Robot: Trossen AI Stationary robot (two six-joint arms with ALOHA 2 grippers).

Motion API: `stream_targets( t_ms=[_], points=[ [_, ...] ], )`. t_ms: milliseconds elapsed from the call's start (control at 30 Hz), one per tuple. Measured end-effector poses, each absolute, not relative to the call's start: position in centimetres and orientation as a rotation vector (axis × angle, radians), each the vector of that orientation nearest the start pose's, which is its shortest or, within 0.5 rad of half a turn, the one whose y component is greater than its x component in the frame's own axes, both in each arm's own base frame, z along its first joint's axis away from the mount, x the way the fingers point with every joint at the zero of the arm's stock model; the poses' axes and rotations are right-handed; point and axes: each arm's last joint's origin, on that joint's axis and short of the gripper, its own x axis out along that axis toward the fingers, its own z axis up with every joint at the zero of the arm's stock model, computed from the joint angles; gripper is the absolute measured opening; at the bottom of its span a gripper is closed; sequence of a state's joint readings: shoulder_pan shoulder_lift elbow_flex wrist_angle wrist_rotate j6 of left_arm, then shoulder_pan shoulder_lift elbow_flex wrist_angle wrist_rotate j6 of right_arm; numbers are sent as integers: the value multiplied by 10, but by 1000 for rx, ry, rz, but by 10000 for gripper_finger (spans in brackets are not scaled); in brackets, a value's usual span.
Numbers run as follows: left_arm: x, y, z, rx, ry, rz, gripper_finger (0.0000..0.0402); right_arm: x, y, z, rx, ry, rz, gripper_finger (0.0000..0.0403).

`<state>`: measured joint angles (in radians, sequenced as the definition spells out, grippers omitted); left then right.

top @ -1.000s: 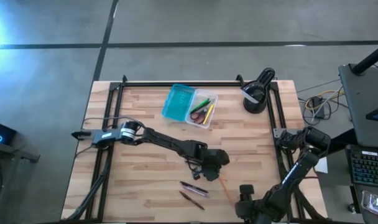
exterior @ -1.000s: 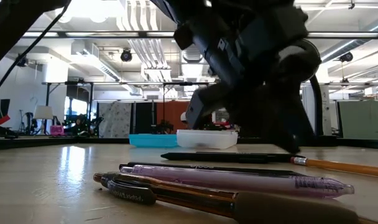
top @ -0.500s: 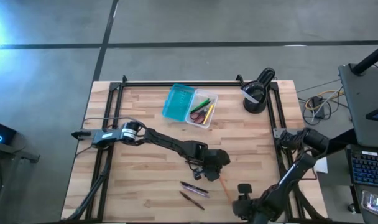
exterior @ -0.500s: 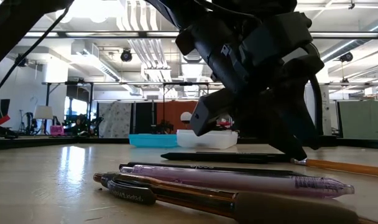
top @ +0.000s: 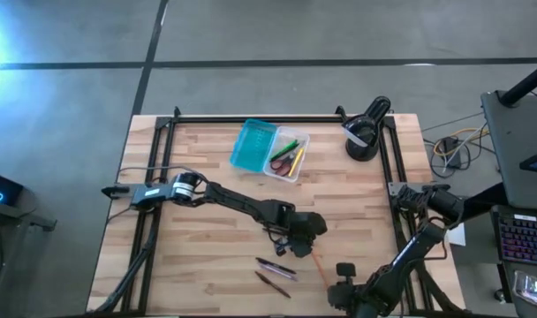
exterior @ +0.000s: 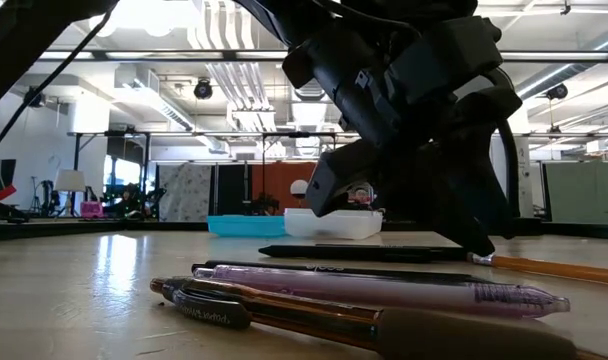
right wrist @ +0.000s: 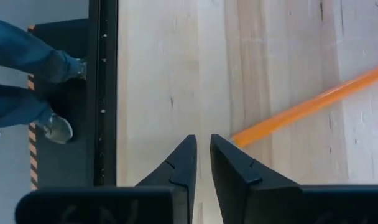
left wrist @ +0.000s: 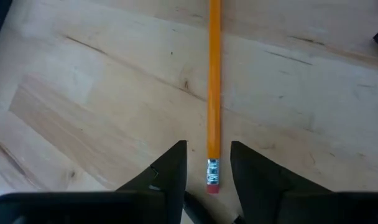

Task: Pick & place school supplies into a supply box
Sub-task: Put the yellow pencil into the blue supply box

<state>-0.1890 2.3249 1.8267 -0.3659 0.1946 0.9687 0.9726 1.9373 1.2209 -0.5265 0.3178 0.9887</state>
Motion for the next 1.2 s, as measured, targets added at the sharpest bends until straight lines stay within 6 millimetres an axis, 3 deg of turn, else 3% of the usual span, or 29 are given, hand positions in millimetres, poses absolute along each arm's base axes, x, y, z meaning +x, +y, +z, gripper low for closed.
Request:
stream_targets(
  t_ms=[700, 900, 1200],
  points=[
    [499, -103, 161, 873, 567, -777, 108, 215, 298, 144, 106, 1117, -4, 38],
    [502, -103, 146, 868, 575, -787, 108, 215, 297, 142, 104, 1120, -4, 38],
    [503, -102, 145, 861, 579, -781, 108, 214, 297, 142, 106, 1127, -2, 38]
  ],
)
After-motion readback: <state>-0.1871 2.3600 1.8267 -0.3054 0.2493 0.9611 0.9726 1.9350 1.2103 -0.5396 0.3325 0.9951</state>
